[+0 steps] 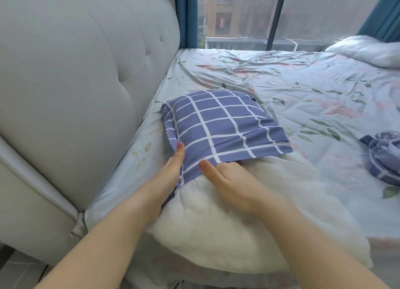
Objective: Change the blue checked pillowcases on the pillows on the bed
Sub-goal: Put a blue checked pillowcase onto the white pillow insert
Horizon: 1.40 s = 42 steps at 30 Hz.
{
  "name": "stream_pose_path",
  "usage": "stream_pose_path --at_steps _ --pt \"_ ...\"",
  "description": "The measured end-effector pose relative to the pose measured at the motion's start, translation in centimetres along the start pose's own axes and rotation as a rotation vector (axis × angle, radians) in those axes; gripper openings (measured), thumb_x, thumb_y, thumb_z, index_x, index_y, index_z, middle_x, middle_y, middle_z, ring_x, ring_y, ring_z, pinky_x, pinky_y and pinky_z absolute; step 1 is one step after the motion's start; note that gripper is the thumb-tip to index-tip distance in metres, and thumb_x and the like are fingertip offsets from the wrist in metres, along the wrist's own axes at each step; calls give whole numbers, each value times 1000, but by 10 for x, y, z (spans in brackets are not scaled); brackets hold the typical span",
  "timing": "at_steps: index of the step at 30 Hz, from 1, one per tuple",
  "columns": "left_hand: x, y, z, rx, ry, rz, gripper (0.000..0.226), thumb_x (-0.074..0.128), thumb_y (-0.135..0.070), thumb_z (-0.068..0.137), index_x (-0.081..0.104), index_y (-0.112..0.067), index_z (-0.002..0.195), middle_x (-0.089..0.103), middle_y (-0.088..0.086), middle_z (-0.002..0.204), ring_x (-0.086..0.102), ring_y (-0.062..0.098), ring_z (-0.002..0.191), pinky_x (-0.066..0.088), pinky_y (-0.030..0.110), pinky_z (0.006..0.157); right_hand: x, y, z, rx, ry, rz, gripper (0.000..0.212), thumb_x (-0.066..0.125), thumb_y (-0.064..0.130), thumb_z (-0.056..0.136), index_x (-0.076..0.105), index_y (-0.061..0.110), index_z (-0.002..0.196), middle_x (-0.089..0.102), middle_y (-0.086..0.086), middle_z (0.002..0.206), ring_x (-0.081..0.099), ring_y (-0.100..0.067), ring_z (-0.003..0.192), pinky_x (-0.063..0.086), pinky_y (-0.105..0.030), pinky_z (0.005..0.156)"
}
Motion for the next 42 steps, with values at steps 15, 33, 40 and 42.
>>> stream_pose_path --at_steps 15,33,40,42 --pt "13 -2 -48 128 262 132 74 75 -47 80 40 -33 143 60 -21 123 61 1 106 50 23 89 -74 -200 5 485 -401 540 44 59 58 88 61 33 124 63 -1 129 58 -21 117 42 -39 107" --pt "-32 -81 -50 819 -486 614 38 68 -13 88 62 -14 125 56 9 126 51 33 116 33 28 99 -34 -145 -15 640 -468 721 52 53 65 84 58 26 117 62 -3 122 61 -28 109 51 -49 97" --pt "89 -45 -128 1054 320 836 46 41 -57 91 62 -32 124 67 -16 105 59 5 102 50 33 86 -87 -167 -47 663 -399 654 52 31 52 103 71 19 95 63 2 106 61 -24 96 52 -43 82" --pt "98 -36 -125 991 339 910 62 32 -68 87 51 -37 137 65 -16 113 55 5 109 48 34 93 -95 -172 -55 620 -365 575 36 43 39 103 71 17 101 66 -1 110 65 -25 96 54 -43 82"
Point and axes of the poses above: each hand's wrist, its own z-axis towards the middle knuckle, its own x-axis out of the palm, y = z × x, the point moved 8 cm from there along z, towards the middle knuckle
